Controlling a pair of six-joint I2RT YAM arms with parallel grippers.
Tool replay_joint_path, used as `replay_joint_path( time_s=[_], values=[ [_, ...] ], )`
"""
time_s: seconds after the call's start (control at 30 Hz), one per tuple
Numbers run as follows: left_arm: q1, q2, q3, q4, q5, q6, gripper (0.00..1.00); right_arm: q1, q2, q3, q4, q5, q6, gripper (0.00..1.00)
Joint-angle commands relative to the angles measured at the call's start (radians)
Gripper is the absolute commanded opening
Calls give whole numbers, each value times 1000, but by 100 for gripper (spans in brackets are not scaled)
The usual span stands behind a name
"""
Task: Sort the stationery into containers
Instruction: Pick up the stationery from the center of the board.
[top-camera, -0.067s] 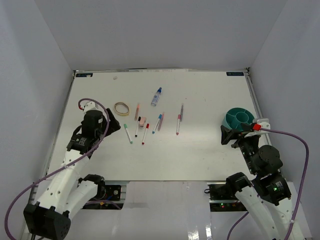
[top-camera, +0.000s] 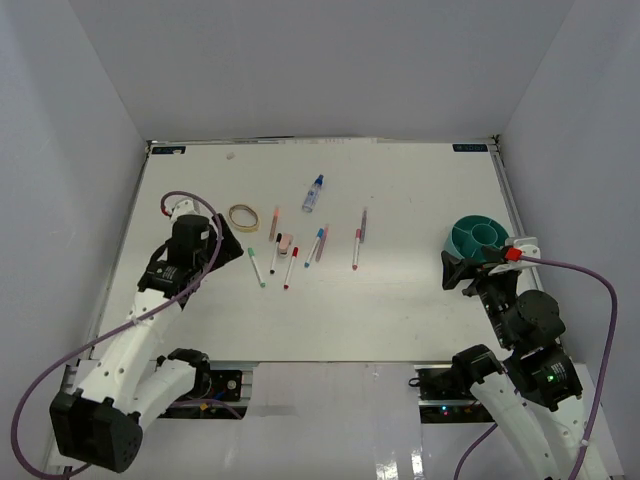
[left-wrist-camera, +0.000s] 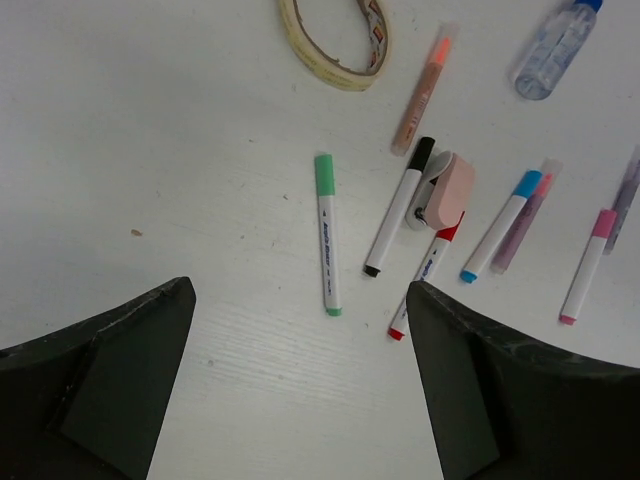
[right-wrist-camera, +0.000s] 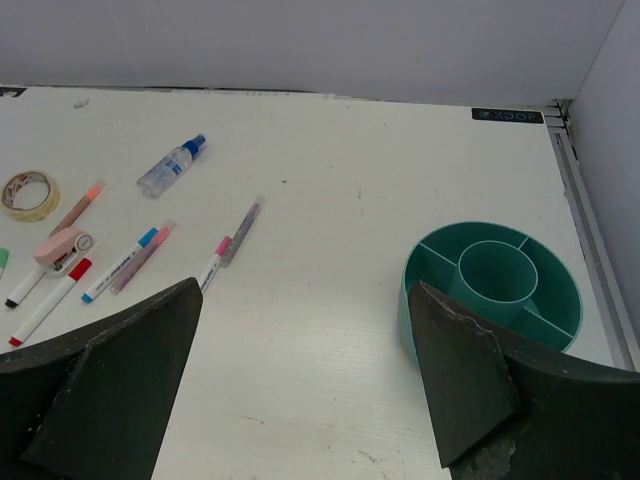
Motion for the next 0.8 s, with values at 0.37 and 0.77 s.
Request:
replay_joint_path(
  time_s=[0.37,0.77],
  values=[
    [97,569,244,46,17,-210,98,6,13,-6,25,-126,35,90],
    [152,962,551,60,32,-245,89,7,-68,-62,25,-117,63,90]
  ],
)
